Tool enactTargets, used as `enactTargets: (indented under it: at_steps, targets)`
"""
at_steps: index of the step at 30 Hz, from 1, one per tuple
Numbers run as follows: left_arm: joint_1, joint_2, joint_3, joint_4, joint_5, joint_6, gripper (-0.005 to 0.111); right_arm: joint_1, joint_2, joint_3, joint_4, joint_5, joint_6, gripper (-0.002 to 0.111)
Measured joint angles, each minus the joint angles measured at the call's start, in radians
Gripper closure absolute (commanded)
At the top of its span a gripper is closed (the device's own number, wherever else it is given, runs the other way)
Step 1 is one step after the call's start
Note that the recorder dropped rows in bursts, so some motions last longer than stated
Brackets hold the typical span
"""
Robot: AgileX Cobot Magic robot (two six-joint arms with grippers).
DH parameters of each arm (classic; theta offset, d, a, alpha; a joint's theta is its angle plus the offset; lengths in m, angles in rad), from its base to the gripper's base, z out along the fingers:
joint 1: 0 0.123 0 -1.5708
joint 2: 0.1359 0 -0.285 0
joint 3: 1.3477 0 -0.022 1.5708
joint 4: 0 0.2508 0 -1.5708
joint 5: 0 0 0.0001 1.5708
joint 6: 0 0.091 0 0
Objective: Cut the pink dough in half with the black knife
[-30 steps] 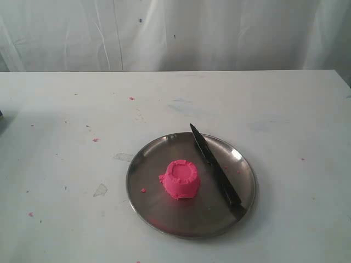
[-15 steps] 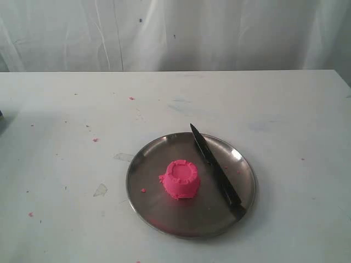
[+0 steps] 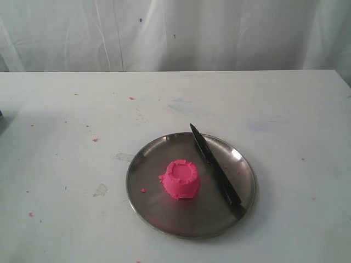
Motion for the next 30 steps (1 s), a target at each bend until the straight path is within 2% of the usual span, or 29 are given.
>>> enactTargets:
  at_steps: [9, 17, 21, 26, 30]
  targets:
    - [0.000, 0.000, 0.000, 0.000, 0.000, 0.000, 0.107, 0.000, 0.000, 0.002, 0.004, -0.080, -0.002, 0.108]
    - [0.000, 0.000, 0.000, 0.000, 0.000, 0.000, 0.107, 0.000, -0.003, 0.004, 0.071, -0.450, 0.078, 0.108]
    - [0.000, 0.000, 0.000, 0.000, 0.000, 0.000, 0.107, 0.000, -0.003, -0.065, 0.093, -0.473, 0.158, 0.108]
    - [0.000, 0.000, 0.000, 0.000, 0.000, 0.000, 0.107, 0.000, -0.005, -0.216, 0.093, -0.480, 0.160, 0.108]
    - [0.000, 0.000, 0.000, 0.000, 0.000, 0.000, 0.107, 0.000, -0.005, -0.333, 0.095, -0.376, 0.158, 0.108]
